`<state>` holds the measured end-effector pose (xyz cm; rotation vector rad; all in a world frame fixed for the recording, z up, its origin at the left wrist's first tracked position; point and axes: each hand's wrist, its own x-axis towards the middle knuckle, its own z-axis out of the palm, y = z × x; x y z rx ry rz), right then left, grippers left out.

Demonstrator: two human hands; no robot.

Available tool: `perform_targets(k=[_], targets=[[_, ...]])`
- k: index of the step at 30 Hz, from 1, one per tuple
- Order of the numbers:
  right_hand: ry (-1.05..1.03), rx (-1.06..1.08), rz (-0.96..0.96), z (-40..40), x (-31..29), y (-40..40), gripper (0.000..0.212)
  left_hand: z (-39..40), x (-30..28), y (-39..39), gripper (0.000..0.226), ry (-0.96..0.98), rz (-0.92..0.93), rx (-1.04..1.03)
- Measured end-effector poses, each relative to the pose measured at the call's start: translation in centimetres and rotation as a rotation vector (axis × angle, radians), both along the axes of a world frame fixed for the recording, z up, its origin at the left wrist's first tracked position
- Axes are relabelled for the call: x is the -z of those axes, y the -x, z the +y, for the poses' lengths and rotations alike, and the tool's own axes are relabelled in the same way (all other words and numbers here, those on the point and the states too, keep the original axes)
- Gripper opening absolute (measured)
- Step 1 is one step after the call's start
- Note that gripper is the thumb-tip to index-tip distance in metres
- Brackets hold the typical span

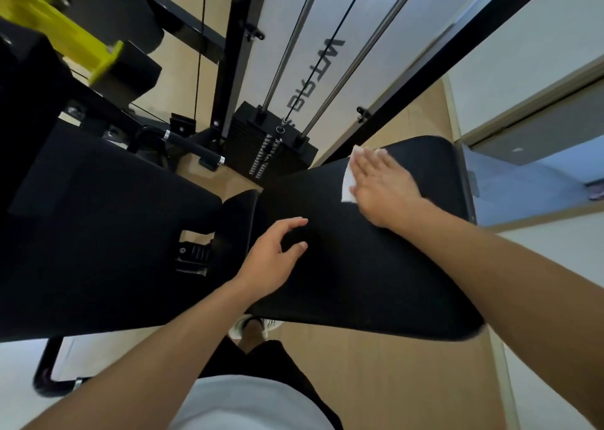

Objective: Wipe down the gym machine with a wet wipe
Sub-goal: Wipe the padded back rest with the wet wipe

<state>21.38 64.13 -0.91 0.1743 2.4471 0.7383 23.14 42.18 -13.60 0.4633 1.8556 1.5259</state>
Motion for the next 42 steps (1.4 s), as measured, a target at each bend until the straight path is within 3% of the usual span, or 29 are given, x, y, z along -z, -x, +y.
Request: perform_targets(k=[2, 6, 8, 11, 13, 17, 21, 26, 29, 31, 34, 37, 42], targets=[[0.103, -0.156, -0.095, -2.6, 1.5, -2.9, 0.070, -0.1, 0.0, 0.4, 0.047, -0.003, -0.009, -0.007], [0.272, -0.332, -0.506, -7.0, 1.0, -9.3, 0.062, -1.3, 0.3, 1.0, 0.044, 0.015, -0.019, -0.071], [0.215, -0.334, -0.448, -6.0, 0.6, -7.9, 0.062, -2.0, 0.6, 1.1, 0.042, 0.027, -0.024, -0.098], [0.077, -0.157, -0.196, -3.3, 0.5, -1.6, 0.063, -2.3, 1.0, 0.7, 0.041, 0.039, -0.049, -0.110], [0.007, -0.069, -0.128, -1.7, 1.0, 1.9, 0.063, -2.3, 1.2, 0.1, 0.040, 0.048, -0.065, -0.095], [0.081, -0.108, -0.172, -3.6, 4.1, 1.5, 0.063, -2.3, 1.8, -1.2, 0.038, 0.037, -0.092, -0.142], [0.236, -0.376, -0.528, -7.6, 6.0, -4.1, 0.064, -2.7, 2.6, -1.7, 0.035, 0.017, -0.104, -0.220], [0.026, -0.116, -0.137, -4.0, 6.3, 2.8, 0.063, -3.5, 4.0, -2.2, 0.035, 0.021, -0.146, -0.245], [-0.015, -0.064, -0.125, -3.9, 7.7, 4.4, 0.064, -4.1, 4.2, -2.2, 0.036, 0.020, -0.164, -0.248], [-0.007, -0.136, -0.161, -5.2, 9.0, 3.0, 0.069, -4.5, 4.1, -2.2, 0.036, 0.005, -0.177, -0.256], [0.120, -0.323, -0.339, -8.6, 9.7, -2.0, 0.070, -4.8, 4.2, -2.3, 0.036, 0.000, -0.170, -0.259], [0.179, -0.347, -0.478, -10.6, 8.6, -6.7, 0.064, -5.0, 4.3, -2.8, 0.035, -0.017, -0.171, -0.273], [-0.091, -0.144, -0.126, -6.1, 6.6, -1.0, 0.066, -5.5, 4.9, -3.1, 0.036, -0.021, -0.185, -0.225]])
